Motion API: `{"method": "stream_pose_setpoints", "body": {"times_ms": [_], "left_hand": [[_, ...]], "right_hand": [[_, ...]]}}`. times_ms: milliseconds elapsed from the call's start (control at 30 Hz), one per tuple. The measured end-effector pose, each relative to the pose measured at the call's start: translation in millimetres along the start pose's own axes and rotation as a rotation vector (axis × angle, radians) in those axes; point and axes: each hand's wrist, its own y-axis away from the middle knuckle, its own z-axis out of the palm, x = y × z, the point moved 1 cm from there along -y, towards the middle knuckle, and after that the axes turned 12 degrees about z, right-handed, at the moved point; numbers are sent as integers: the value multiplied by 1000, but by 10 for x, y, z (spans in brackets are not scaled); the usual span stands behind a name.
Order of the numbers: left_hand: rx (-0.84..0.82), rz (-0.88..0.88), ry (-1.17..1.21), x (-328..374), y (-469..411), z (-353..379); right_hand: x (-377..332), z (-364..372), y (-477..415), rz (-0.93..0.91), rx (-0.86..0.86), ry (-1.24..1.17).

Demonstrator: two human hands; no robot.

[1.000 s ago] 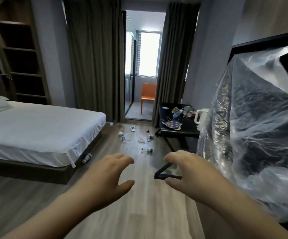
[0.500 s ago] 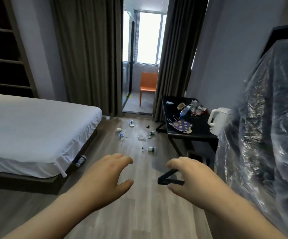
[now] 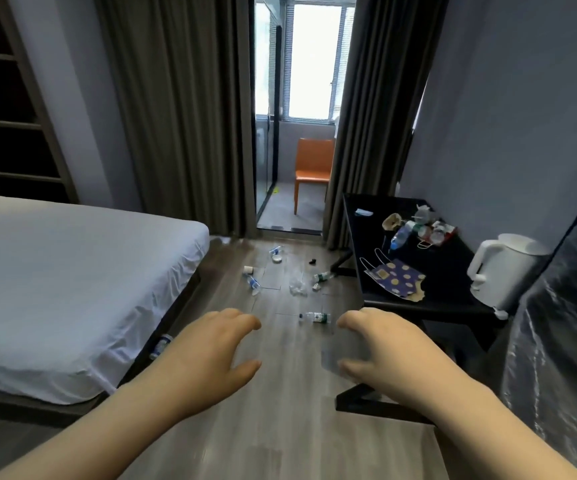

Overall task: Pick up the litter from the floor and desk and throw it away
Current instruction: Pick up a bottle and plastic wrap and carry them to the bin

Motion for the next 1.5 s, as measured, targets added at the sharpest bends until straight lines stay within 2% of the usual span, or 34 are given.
{"method": "stream_pose_setpoints", "body": {"times_ms": [367,833,1133,1500], "left_hand": [[-12,-40,54,-1208,-1366,325],[-83,2,101,-3555,-3158,553],[-93,17,132,-4435,-4077,869],[-123,-11,81,-5342,-5892,1106]], "right_hand": [[109,278,-1846,-16,-38,9],[-246,655,-4472,109,-116,16],[-93,966,-5829,142,-201,1],[496,1146,-7816,162,-196,-50]]}}
